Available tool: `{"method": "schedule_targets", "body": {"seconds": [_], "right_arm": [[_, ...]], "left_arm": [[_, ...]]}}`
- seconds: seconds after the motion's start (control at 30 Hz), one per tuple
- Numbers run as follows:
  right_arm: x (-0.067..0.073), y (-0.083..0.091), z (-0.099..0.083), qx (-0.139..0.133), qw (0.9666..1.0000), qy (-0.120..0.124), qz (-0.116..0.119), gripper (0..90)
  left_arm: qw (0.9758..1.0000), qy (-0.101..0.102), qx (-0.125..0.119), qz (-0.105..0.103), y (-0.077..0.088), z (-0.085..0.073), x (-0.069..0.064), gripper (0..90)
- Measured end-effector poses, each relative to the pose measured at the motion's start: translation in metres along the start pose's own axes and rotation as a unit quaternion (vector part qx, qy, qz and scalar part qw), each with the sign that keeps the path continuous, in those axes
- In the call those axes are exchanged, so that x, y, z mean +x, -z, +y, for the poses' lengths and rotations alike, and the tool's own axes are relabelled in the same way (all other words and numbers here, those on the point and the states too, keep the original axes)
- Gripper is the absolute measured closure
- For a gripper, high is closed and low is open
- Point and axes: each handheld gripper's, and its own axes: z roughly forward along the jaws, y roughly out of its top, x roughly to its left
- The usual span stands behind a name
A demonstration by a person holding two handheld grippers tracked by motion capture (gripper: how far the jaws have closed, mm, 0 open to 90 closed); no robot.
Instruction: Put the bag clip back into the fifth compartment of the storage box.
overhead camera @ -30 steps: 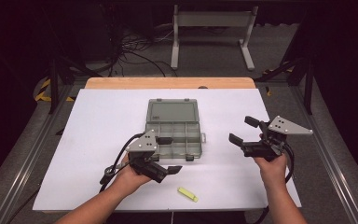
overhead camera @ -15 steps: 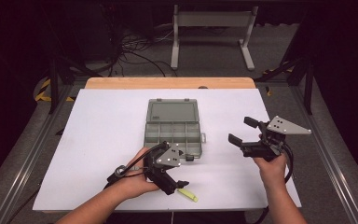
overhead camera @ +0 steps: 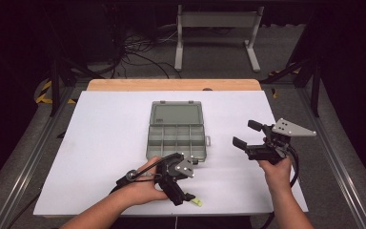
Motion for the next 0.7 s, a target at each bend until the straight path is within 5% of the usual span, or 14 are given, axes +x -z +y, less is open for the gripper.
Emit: {"method": "schedule_targets", "body": {"seconds": [0.3, 0.7], "right_arm": [[-0.001, -0.001, -0.001, 0.004, 1.0000, 0.000, -0.002, 5.5], [-0.001, -0.002, -0.002, 0.005, 1.0000, -0.001, -0.001, 5.6]], "left_arm": [[0.9991, -0.012, 0.040, -0.010, -0.014, -0.002, -0.002, 11.0], [0.9947, -0.039, 0.090, -0.033, -0.029, -0.006, -0.005, 12.1]]}}
